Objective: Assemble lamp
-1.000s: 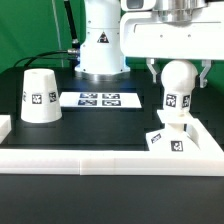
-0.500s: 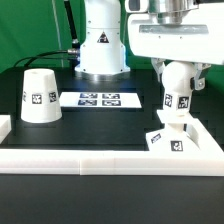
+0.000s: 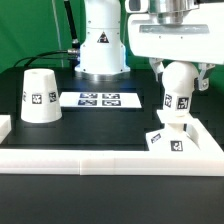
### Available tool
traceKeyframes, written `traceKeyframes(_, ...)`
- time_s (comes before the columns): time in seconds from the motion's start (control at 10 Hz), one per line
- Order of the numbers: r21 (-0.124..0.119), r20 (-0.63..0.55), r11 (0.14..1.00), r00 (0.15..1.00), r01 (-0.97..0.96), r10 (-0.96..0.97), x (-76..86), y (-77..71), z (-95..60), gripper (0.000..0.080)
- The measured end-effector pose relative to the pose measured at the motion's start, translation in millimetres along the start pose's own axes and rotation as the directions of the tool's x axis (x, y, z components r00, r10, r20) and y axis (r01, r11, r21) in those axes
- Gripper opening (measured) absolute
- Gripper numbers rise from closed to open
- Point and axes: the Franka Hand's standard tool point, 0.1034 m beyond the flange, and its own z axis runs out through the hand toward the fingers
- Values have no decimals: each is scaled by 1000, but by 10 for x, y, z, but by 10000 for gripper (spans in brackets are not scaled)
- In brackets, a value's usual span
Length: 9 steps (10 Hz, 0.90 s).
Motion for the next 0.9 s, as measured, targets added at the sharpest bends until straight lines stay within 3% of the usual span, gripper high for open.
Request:
traceKeyframes(0.3,-9,0,939,939,344,-344,-17,-12,8,698)
traceKeyframes(0.9,-9,2,737,737,676,-676,-8,-8,9,698)
